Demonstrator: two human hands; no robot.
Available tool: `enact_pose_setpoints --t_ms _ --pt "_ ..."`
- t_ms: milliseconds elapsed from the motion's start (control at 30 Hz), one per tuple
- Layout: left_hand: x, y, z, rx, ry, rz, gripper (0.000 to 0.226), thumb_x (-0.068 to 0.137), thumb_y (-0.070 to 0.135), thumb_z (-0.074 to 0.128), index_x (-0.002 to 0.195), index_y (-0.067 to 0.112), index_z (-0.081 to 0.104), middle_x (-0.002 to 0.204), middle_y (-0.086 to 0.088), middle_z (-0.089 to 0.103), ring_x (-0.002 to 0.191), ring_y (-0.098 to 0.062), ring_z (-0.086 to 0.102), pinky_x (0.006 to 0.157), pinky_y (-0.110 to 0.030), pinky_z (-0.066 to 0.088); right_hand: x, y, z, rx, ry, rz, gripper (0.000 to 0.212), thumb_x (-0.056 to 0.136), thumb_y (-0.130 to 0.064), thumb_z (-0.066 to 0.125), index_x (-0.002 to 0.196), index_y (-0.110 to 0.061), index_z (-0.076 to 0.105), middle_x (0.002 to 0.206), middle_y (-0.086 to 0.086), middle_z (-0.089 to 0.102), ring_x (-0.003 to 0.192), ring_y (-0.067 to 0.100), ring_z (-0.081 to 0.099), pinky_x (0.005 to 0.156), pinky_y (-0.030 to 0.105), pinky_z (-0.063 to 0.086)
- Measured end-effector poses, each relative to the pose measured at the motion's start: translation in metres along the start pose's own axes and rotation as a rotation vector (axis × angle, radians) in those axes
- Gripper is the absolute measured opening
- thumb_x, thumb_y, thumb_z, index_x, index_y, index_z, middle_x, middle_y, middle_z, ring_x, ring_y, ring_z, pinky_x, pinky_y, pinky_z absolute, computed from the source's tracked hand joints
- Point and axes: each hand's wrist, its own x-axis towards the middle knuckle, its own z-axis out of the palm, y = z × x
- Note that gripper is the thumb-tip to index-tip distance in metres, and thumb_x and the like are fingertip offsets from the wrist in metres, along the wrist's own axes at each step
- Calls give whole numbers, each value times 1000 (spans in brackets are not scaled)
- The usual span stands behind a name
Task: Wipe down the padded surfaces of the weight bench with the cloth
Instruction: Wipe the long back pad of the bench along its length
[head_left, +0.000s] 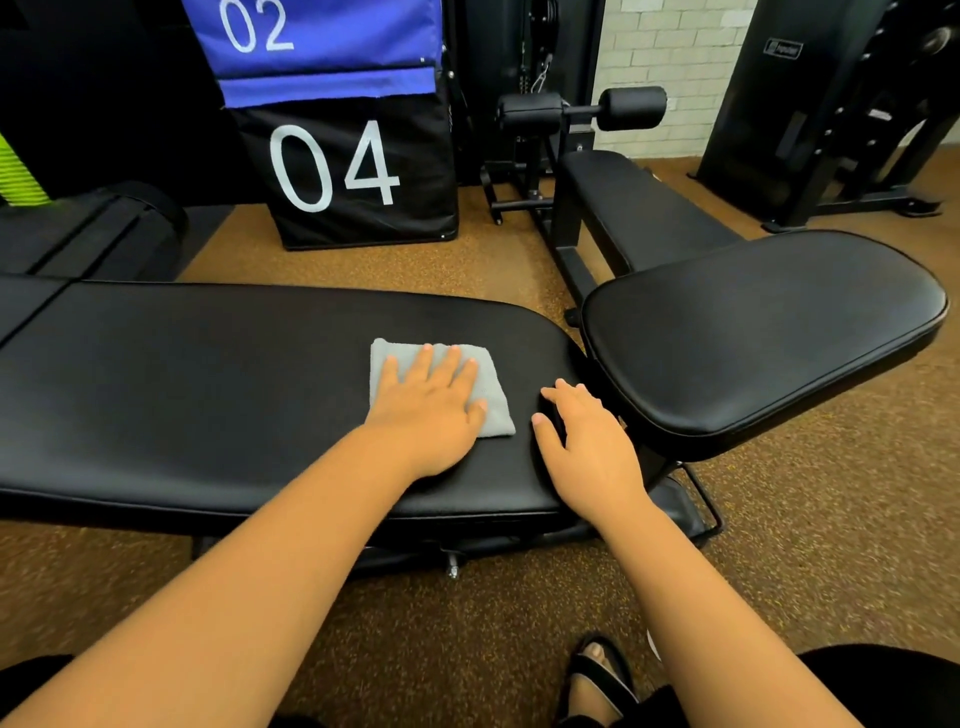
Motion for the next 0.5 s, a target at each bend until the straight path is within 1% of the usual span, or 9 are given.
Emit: enact_pose_setpoints --t_ms 133,333,433,500 --pt "-32 18 11 34 41 55 60 102 48 11 156 25 -3 164 4 -9 150 -21 -10 119 -52 -2 0 1 0 7 16 1 45 101 -36 43 143 -19 45 154 0 37 147 19 21 118 38 21" --pt "1 9 0 -7 -13 7 60 102 48 11 156 26 -2 164 5 -10 150 -21 -12 119 -52 -5 0 1 0 6 12 -2 45 101 -36 44 143 -19 45 154 2 37 147 20 22 118 38 22" --pt "4 14 3 2 -4 -19 60 102 47 11 156 24 -2 164 2 -10 150 -23 -12 119 -53 -6 -2 1 -2 9 2 3 46 101 -36 43 143 -19 43 155 1 35 147 20 21 117 37 22" --pt "-8 21 7 10 20 -5 60 102 47 10 156 24 -2 164 2 -9 150 -24 -11 119 -53 -4 -2 1 -3 9 0 -2 46 101 -36 43 144 -19 43 155 1 35 147 20 20 117 35 20"
